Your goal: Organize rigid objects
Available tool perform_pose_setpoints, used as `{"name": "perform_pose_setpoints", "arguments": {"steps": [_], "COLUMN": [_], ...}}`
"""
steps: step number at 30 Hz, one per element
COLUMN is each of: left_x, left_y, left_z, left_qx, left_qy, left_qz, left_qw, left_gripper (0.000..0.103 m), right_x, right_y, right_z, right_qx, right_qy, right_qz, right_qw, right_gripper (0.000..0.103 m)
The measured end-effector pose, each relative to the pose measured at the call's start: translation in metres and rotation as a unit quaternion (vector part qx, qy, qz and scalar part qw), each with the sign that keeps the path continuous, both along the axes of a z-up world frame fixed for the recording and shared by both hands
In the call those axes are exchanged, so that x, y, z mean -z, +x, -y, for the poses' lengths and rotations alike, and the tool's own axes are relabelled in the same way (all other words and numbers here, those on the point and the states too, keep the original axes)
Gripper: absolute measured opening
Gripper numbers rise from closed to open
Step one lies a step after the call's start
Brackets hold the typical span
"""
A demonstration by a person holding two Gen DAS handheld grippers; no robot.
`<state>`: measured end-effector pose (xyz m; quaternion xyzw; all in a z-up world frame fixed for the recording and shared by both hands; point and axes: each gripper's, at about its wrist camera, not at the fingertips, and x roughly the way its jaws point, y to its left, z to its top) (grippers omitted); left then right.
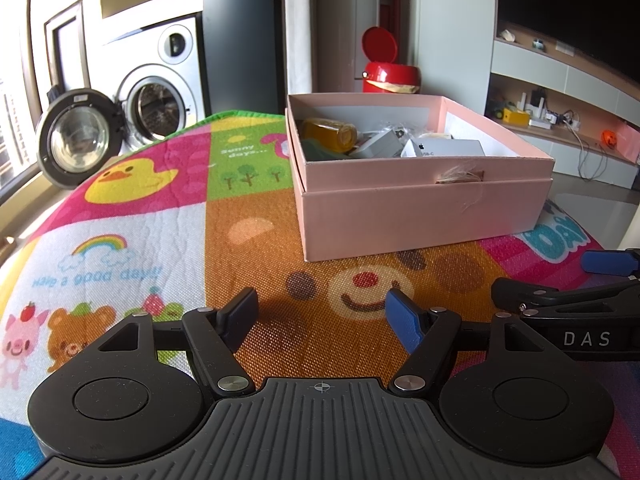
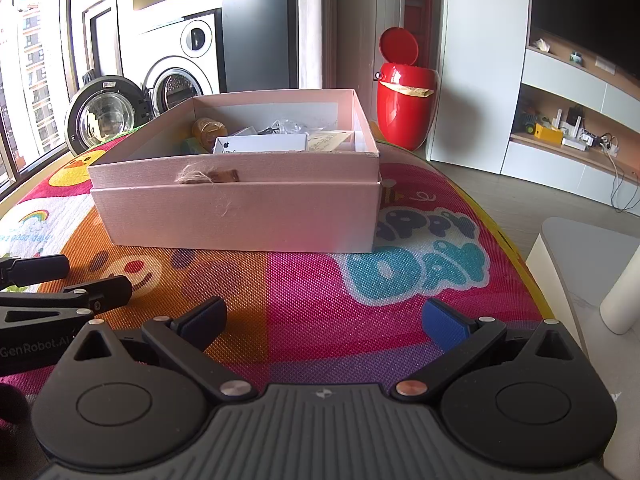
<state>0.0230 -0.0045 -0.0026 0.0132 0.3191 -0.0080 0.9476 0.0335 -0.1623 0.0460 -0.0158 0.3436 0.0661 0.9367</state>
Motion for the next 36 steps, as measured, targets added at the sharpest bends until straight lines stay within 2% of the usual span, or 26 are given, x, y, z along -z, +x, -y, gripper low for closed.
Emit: {"name": "perform_pose_setpoints", "arguments": {"steps": [36], "left_x": [-0.0007], "left_y": [-0.0026], "left_z": [-0.0023], "left_qx": [-0.002], "left_qy": [0.000], "left_qz": [0.000], "left_qw": [1.0000], "left_gripper": [0.075], "right_x": [-0.0002], "right_y": [0.0001], "right_z": [0.0001], "right_qx": [0.000], "right_qy": [0.000], "right_qz": [0.000], "right_qw": [1.000], "right_gripper": [0.103]}}
